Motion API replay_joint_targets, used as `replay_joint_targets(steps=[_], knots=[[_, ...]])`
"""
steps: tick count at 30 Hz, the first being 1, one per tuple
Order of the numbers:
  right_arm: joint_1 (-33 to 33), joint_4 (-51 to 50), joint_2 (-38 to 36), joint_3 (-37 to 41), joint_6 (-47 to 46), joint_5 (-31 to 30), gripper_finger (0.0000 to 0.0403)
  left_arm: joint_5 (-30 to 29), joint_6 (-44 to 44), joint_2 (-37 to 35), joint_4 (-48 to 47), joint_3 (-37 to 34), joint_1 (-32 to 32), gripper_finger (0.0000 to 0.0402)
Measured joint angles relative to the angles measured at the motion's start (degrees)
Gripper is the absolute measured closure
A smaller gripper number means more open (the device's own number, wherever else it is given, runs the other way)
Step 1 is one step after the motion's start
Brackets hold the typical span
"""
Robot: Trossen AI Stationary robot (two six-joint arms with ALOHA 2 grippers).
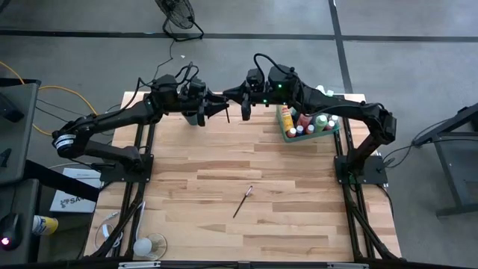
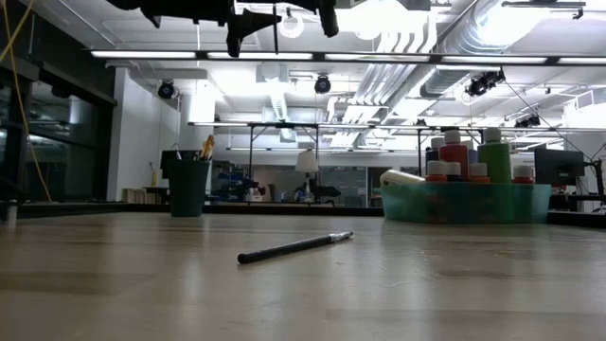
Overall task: Pick & Place Paint Supplies
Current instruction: Put the silver paintbrush into the blue cup
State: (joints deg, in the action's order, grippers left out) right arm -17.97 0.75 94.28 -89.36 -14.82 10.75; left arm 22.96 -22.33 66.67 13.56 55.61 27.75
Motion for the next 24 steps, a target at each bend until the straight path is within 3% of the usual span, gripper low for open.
replay_joint_targets(steps=[9,18,24], knots=[[-0.81,-0.33,-0.02,0.0,-0.12,1.61,0.0399,-0.44,0.0,-0.02,-0.06,-0.02,-0.01,0.0387],[-0.84,-0.48,-0.02,0.0,-0.48,1.18,0.0391,-1.93,1.15,-0.02,-0.16,-0.02,-0.02,0.0392],[-1.79,-1.66,-0.72,0.0,-4.59,1.37,0.0336,-7.73,4.67,-0.27,-3.54,-0.02,0.0,0.0388]])
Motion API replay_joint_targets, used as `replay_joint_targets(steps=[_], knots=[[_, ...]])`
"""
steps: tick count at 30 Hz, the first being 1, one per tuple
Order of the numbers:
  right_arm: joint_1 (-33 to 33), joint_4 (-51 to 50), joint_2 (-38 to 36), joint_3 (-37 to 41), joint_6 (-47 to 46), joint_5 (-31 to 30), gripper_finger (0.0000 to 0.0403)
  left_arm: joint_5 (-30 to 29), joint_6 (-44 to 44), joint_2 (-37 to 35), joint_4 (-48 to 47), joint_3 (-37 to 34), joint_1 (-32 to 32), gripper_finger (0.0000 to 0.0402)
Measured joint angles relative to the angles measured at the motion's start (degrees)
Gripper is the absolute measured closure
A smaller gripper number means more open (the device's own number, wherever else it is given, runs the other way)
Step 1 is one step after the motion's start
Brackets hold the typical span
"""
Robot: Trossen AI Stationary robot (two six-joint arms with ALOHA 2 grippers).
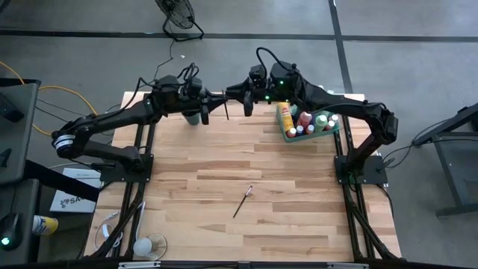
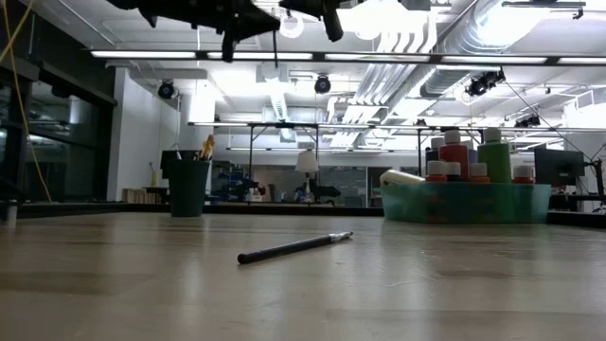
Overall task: Pick & Place Paint Supplies
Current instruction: Put the silver paintbrush into the blue cup
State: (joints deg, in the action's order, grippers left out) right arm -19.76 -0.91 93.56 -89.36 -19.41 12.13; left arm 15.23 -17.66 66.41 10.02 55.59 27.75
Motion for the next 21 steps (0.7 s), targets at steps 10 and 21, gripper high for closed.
replay_joint_targets(steps=[10,21], knots=[[-2.45,-9.9,-4.47,0.0,0.1,-2.23,0.018,-26.78,5.93,-2.34,-15.54,-0.09,0.0,0.0394],[-2.5,-12.33,-5.8,0.0,0.8,-3.22,0.0141,-50.69,4.54,-2.9,-20.63,-2.29,0.0,0.0394]])
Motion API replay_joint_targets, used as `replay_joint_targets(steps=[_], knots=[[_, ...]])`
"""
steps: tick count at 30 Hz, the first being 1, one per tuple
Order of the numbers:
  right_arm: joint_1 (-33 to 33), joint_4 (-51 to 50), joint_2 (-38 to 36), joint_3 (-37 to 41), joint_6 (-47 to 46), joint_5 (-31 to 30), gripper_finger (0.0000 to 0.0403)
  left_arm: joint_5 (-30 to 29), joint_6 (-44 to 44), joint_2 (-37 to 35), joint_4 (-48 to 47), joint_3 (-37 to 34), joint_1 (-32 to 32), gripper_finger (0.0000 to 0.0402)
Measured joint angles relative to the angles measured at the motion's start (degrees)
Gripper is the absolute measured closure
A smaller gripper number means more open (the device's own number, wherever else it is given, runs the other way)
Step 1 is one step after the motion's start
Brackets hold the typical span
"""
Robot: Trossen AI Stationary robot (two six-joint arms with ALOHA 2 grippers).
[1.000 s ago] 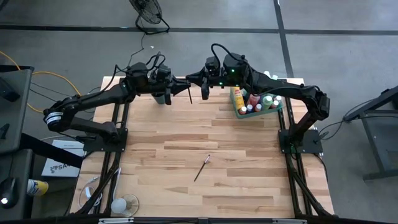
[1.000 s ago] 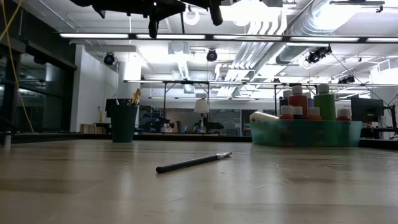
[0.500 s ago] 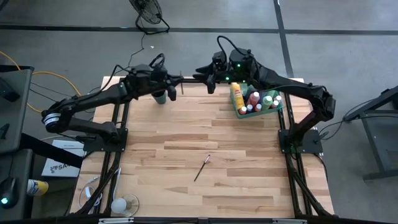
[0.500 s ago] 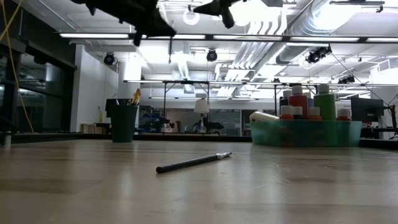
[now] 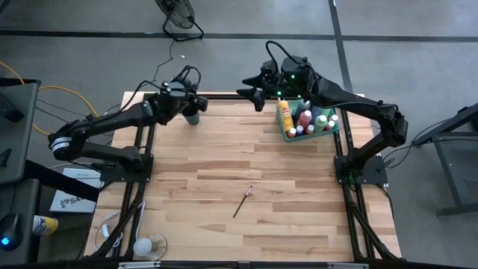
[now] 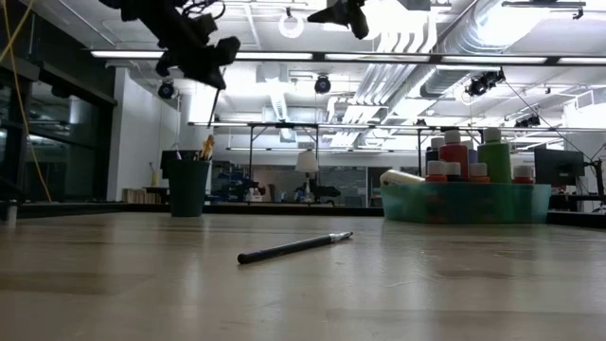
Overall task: Pick & Place Paint Supplies
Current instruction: Put the silver paintbrush into the blue cup
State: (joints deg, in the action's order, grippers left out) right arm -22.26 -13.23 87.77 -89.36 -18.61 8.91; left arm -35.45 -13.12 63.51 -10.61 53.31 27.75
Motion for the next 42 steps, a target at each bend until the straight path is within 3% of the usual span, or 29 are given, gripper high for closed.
replay_joint_targets(steps=[8,13,24,30,33,37,42], knots=[[0.0,0.02,0.0,0.0,0.45,0.0,0.0141,-8.14,-9.19,0.02,0.12,-6.76,0.0,0.0394],[0.0,0.0,0.0,0.0,0.45,-0.01,0.0141,-10.19,-11.06,0.02,0.3,-9.07,0.04,0.0388],[0.02,0.02,0.0,0.0,0.12,-0.17,0.0141,-12.14,-13.99,0.09,-0.26,-10.89,0.04,0.0271],[0.22,-1.21,0.02,0.0,-4.71,-1.24,0.0141,-11.62,-12.28,-1.08,-0.01,-10.89,0.0,0.0209],[0.57,-3.65,0.02,0.0,-9.95,-1.51,0.0141,-8.89,-9.8,-3.68,0.12,-10.89,0.02,0.0187],[1.42,-11.17,0.02,-0.02,-21.65,-1.75,0.0141,-0.78,-5.19,-9.4,0.23,-10.89,0.02,0.0178],[5.63,-26.42,0.31,-0.02,-36.36,-9.98,0.0141,11.69,2.13,-17.03,0.15,-10.88,0.0,0.0176]])
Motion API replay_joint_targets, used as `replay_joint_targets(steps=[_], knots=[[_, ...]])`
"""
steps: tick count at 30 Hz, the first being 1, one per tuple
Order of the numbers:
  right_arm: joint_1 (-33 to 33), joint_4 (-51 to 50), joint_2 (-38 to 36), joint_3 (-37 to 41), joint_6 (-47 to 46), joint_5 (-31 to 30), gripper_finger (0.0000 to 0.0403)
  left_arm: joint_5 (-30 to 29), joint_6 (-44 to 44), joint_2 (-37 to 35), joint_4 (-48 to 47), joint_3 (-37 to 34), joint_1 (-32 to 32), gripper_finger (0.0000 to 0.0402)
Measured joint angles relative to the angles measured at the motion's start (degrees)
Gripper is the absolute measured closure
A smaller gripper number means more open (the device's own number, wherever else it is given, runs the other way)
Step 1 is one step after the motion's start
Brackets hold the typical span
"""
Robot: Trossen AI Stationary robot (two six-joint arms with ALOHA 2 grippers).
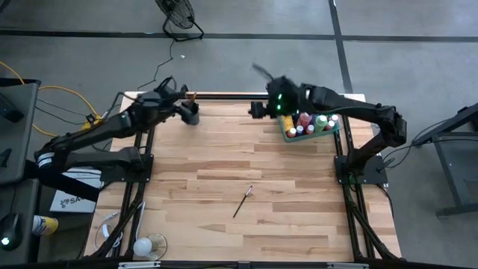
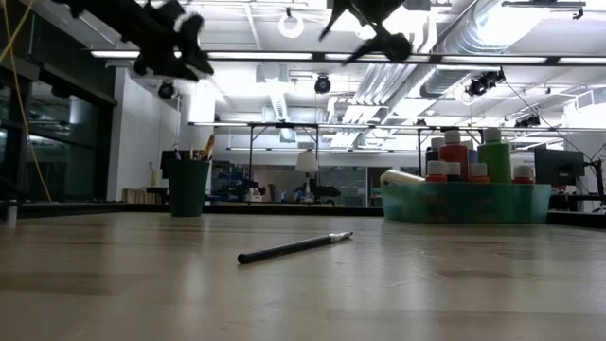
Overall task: Pick & Place Paint Supplies
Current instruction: Put the silver paintbrush into the blue cup
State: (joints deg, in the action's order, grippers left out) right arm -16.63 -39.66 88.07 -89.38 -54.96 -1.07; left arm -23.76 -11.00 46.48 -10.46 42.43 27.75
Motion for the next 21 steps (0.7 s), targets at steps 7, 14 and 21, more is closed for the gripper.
replay_joint_targets(steps=[7,14,21], knots=[[11.05,-10.2,2.42,-0.02,-21.62,-13.52,0.0141,11.53,6.16,-7.62,-0.51,0.01,0.0,0.0176],[21.25,-11.03,9.98,-0.02,-45.47,-20.12,0.0141,18.62,6.71,-10.4,-0.89,0.03,-0.02,0.0176],[26.72,-12.93,18.82,-0.02,-63.78,-19.22,0.0141,21.96,6.7,-10.4,-4.31,0.03,-0.02,0.0176]])
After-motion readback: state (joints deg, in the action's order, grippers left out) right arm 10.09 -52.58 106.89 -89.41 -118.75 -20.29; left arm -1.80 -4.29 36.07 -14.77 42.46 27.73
